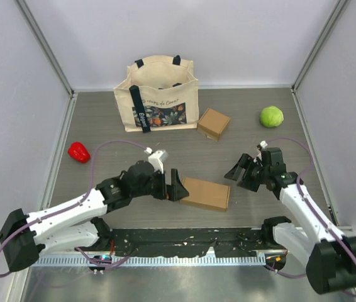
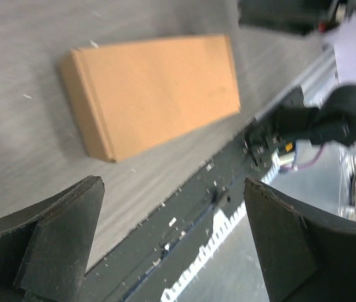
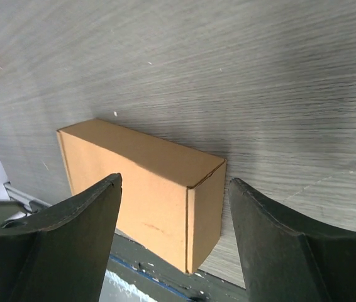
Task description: Fold the paper box
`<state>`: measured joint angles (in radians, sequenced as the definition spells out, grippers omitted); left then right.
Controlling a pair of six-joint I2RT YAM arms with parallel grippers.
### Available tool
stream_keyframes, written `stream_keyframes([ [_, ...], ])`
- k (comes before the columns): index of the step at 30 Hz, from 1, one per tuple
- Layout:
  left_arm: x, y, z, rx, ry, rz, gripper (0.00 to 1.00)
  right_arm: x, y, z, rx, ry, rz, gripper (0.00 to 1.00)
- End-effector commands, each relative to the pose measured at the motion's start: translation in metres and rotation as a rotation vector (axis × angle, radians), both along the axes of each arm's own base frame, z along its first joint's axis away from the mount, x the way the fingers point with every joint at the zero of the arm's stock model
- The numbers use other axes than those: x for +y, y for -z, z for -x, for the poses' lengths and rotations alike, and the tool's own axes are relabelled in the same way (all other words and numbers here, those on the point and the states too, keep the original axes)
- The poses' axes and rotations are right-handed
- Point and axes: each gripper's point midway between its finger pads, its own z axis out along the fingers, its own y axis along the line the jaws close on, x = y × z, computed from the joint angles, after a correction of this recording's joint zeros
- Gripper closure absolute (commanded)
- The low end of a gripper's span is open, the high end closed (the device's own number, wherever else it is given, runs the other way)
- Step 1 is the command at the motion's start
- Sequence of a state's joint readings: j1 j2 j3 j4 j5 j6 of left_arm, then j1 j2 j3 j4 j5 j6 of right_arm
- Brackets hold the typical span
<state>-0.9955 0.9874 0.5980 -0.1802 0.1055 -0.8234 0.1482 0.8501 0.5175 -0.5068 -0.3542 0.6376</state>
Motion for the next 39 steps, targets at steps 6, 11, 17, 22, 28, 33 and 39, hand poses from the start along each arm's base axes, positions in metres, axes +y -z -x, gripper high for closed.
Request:
stream_keyframes([
  [6,-0.003,0.043,-0.063,0.211,-0.062,-0.095,0.09,0.021,0.023,0.003,0.039,-0.051,-0.093,0.32],
  [11,-0.041,0.054,-0.075,0.286,-0.005,-0.004,0.36,0.041,0.028,0.013,0.074,-0.066,-0.212,0.53],
  [17,-0.073,0.052,-0.104,0.288,-0.002,0.040,0.53,0.032,0.025,-0.023,0.012,0.046,-0.155,0.52],
  [22,-0.078,0.049,-0.157,0.181,-0.142,-0.016,0.55,0.052,0.014,-0.071,-0.037,-0.028,-0.184,0.52],
  [28,-0.058,0.046,-0.230,0.159,-0.266,-0.103,0.53,0.059,0.012,-0.128,-0.078,-0.009,-0.131,0.52],
  [33,-0.028,0.044,-0.263,0.086,-0.366,-0.212,0.45,0.062,0.013,-0.165,-0.124,-0.008,-0.085,0.51],
  [39,0.020,-0.005,-0.266,-0.068,-0.451,-0.318,0.15,0.025,-0.014,-0.181,-0.153,0.018,0.175,0.30],
])
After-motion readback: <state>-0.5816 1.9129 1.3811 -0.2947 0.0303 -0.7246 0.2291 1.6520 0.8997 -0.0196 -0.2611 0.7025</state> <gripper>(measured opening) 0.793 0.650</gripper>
